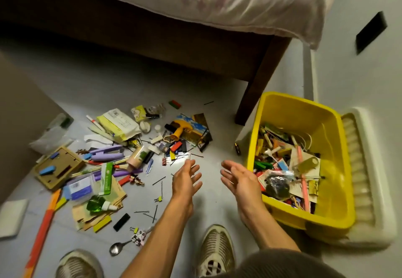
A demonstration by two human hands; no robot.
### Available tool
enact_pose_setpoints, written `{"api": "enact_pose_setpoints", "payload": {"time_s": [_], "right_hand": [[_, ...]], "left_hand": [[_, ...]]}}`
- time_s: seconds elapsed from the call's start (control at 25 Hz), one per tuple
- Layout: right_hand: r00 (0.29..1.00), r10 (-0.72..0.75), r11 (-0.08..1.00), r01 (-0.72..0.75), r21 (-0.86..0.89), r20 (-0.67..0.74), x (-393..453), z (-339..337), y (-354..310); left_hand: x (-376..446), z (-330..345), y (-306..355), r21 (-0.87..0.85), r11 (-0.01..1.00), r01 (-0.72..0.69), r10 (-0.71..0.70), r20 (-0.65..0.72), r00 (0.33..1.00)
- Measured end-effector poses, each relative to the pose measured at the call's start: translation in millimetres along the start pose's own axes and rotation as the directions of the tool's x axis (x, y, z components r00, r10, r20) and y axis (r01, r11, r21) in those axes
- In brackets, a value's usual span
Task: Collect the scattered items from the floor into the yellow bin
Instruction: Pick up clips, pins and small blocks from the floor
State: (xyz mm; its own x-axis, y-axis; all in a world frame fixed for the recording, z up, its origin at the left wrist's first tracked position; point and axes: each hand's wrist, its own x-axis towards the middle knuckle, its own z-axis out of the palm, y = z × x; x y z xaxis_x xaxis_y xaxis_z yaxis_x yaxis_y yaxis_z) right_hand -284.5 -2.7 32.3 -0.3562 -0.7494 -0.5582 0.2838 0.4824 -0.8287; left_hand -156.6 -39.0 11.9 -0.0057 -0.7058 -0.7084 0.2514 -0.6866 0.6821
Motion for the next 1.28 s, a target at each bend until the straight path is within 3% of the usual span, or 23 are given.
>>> {"api": "enact_pose_setpoints", "payload": {"time_s": [0.2,0.32,0.44,0.48,0.56,0.64,0.72,0.8,0.84,0.88,1.0,1.16,1.28], "right_hand": [[0.953,-0.094,0.908,-0.037,-0.418,-0.289,92.3,60.2,36.3],[0.911,-0.211,0.729,-0.096,-0.678,-0.355,158.8,72.2,39.0],[0.839,-0.087,0.669,-0.35,-0.655,-0.537,204.2,57.4,48.8],[0.826,-0.087,0.654,-0.374,-0.657,-0.557,212.8,56.2,55.5],[0.867,-0.193,0.653,-0.236,-0.72,-0.46,217.7,64.8,66.3],[0.919,-0.275,0.603,-0.062,-0.795,-0.281,215.6,88.0,76.7],[0.932,-0.314,0.559,0.028,-0.829,-0.181,214.5,102.7,76.4],[0.92,-0.346,0.586,0.058,-0.808,-0.185,223.7,102.7,66.0],[0.919,-0.331,0.628,0.046,-0.777,-0.213,231.6,98.4,58.5],[0.929,-0.288,0.676,0.026,-0.736,-0.233,241.2,93.8,50.4],[0.98,-0.147,0.758,0.026,-0.652,-0.133,263.7,104.8,35.2],[0.995,-0.088,0.721,0.03,-0.693,-0.049,265.2,146.4,54.4],[0.997,0.005,0.856,-0.047,-0.515,-0.082,267.8,147.3,58.0]], "left_hand": [[70.0,-16.9,-4.7,0.104,0.994,0.035,-0.028,-0.065,0.997],[109.2,-25.4,8.5,0.266,0.964,-0.028,0.045,-0.058,0.997],[138.4,-44.0,26.2,0.405,0.91,-0.087,0.109,-0.032,0.994],[147.3,-51.5,30.9,0.439,0.892,-0.109,0.136,-0.03,0.99],[159.9,-61.3,37.5,0.503,0.85,-0.158,0.204,-0.038,0.978],[173.0,-65.2,38.6,0.628,0.749,-0.213,0.302,-0.038,0.953],[184.0,-58.9,41.2,0.779,0.562,-0.278,0.434,0.009,0.901],[200.2,-46.3,45.9,0.901,0.311,-0.302,0.507,0.111,0.855],[209.2,-40.3,48.9,0.942,0.211,-0.262,0.483,0.133,0.865],[218.7,-35.7,52.7,0.963,0.175,-0.203,0.423,0.112,0.899],[243.0,-32.9,57.1,0.953,0.299,-0.053,0.217,-0.013,0.976],[242.1,-42.0,39.1,0.846,0.514,-0.144,0.266,0.003,0.964],[234.5,-52.2,35.3,0.724,0.673,-0.153,0.245,-0.023,0.969]]}}
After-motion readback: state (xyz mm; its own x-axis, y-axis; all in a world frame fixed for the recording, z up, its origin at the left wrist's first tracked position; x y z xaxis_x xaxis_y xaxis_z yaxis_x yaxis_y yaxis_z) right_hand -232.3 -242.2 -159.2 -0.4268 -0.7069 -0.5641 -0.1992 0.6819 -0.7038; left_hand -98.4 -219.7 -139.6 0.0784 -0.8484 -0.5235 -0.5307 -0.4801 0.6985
